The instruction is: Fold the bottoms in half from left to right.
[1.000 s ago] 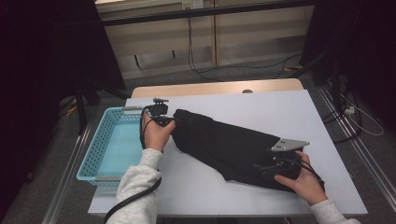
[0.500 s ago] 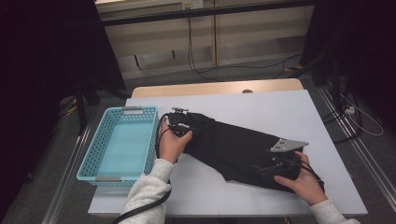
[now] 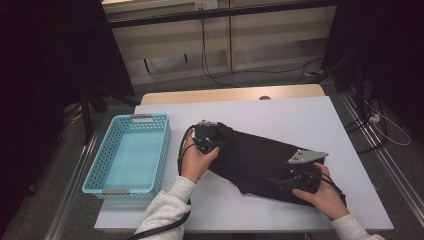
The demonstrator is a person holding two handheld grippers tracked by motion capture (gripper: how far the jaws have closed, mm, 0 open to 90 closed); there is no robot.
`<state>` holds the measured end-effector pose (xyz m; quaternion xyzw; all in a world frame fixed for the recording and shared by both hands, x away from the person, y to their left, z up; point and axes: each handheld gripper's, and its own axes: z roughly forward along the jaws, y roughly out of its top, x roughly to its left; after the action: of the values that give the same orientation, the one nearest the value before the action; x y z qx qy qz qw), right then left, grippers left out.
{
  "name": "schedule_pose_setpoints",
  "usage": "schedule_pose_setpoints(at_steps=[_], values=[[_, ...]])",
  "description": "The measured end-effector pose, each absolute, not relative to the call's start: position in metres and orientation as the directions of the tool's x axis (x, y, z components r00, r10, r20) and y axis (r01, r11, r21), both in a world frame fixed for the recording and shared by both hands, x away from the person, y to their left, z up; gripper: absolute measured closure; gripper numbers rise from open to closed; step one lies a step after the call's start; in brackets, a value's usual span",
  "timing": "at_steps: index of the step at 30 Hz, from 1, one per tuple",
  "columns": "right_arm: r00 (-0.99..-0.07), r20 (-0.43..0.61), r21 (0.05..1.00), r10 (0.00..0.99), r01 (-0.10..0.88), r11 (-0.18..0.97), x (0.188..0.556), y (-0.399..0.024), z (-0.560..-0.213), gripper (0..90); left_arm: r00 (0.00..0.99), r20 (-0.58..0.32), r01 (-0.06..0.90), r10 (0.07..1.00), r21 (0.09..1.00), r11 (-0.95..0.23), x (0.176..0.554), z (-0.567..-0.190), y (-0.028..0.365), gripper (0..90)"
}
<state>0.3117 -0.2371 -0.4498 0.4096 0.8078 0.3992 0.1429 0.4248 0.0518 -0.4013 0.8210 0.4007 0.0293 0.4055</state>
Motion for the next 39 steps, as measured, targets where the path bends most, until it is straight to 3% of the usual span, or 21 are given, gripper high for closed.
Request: schedule_pose_setpoints(at_steps=[11, 19, 23, 26, 39], values=[[-0.614, 0.096, 0.764, 0.784, 0.550, 0.337, 0.311, -0.241, -0.450, 19.0, 0.749, -0.326, 0.613, 0.577, 0.672, -0.416, 0.406, -0.431, 0.034, 81.0], [-0.617, 0.089, 0.766, 0.782, 0.544, 0.342, 0.311, -0.238, -0.449, 19.5, 0.751, -0.311, 0.575, 0.582, 0.741, -0.346, 0.407, -0.416, 0.050, 40.4], [-0.620, 0.078, 0.774, 0.781, 0.532, 0.344, 0.312, -0.234, -0.447, 19.5, 0.728, -0.285, 0.566, 0.623, 0.762, -0.313, 0.411, -0.406, 0.066, 28.2], [-0.621, 0.071, 0.778, 0.781, 0.525, 0.346, 0.312, -0.231, -0.446, 20.3, 0.704, -0.280, 0.583, 0.652, 0.753, -0.306, 0.414, -0.406, 0.078, 23.4], [-0.668, 0.032, 0.777, 0.744, 0.485, 0.402, 0.326, -0.197, -0.446, 25.6, 0.653, -0.239, 0.611, 0.718, 0.726, -0.314, 0.413, -0.414, 0.106, 19.3]])
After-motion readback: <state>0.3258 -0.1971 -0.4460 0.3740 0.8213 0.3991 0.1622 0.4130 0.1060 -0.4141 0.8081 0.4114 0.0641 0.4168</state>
